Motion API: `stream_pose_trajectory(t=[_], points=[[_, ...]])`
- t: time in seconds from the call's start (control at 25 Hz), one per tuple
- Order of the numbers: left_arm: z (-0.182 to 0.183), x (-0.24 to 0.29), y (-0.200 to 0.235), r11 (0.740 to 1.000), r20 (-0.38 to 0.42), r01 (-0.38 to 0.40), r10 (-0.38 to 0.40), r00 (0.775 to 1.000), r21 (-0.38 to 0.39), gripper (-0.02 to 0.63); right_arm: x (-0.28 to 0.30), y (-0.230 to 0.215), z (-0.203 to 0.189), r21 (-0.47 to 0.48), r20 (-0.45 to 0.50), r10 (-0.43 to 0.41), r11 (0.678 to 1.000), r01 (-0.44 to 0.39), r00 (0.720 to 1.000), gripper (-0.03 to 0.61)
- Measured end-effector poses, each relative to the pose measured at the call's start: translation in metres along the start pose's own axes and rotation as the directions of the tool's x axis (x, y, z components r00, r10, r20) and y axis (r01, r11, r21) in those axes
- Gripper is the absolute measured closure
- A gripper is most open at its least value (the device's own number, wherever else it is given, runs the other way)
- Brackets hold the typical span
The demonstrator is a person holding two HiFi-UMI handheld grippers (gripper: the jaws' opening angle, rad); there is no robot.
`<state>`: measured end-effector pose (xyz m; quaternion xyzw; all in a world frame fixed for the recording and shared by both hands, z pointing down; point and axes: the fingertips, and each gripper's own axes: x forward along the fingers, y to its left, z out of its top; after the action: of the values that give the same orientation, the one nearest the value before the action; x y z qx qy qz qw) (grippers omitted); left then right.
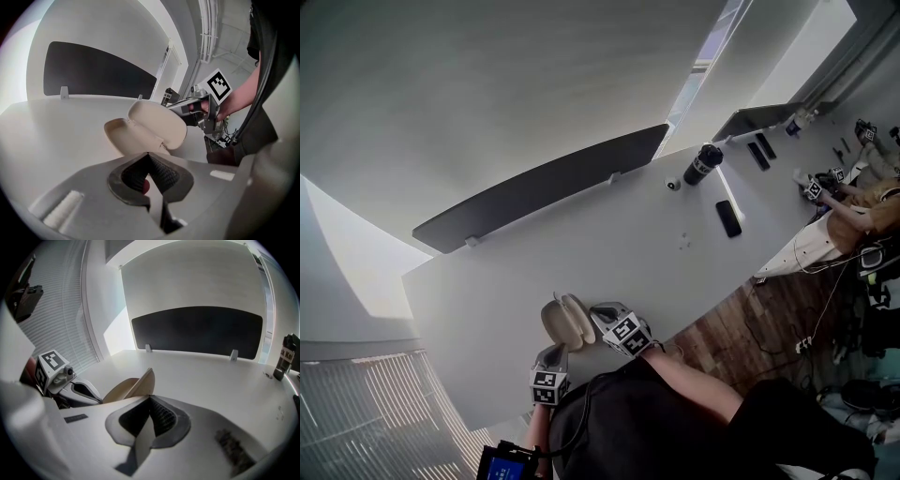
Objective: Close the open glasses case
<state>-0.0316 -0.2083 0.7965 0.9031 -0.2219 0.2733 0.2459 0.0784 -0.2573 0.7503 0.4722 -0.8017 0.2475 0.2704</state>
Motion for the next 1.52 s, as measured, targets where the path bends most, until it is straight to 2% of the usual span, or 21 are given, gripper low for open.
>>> stream_pose_trajectory(t=[0.16,0.32,0.56,0.68,0.84,1.0,1.28,1.52], points=[[-0.011,0.001,0.002,1.0,-0.019,0.002,-0.002,1.0,0.002,0.607,0.002,0.012,0.006,-0.018,0.015,0.022,1.0,-0.021,1.0,0.574],[-0.002,0.0,0.004,1.0,-0.007,-0.014,0.014,1.0,-0.013,0.607,0.005,0.028,0.009,-0.052,0.014,0.058,0.997,-0.057,0.998,0.574],[-0.016,0.001,0.01,0.999,-0.056,-0.032,0.032,0.998,0.0,0.607,0.009,0.06,0.024,-0.198,0.013,0.137,0.971,-0.132,0.991,0.574],[-0.014,0.0,0.01,0.999,-0.058,-0.039,0.039,0.998,0.004,0.607,0.006,0.067,0.037,-0.232,0.033,0.153,0.962,-0.141,0.988,0.574],[-0.005,0.001,0.008,0.999,-0.033,-0.033,0.033,0.999,0.006,0.607,0.006,0.064,0.044,-0.238,0.057,0.149,0.962,-0.131,0.987,0.574],[-0.003,0.004,0.003,1.0,-0.029,-0.009,0.009,1.0,0.023,0.607,0.011,0.06,0.035,-0.216,0.026,0.154,0.966,-0.145,0.988,0.574],[-0.004,0.001,0.004,1.0,-0.03,-0.016,0.016,0.999,0.025,0.607,0.018,0.057,0.027,-0.205,0.004,0.147,0.968,-0.143,0.989,0.574],[-0.004,0.002,0.005,0.999,-0.028,-0.022,0.023,0.999,0.023,0.607,0.024,0.072,0.031,-0.252,-0.021,0.171,0.953,-0.17,0.985,0.574]])
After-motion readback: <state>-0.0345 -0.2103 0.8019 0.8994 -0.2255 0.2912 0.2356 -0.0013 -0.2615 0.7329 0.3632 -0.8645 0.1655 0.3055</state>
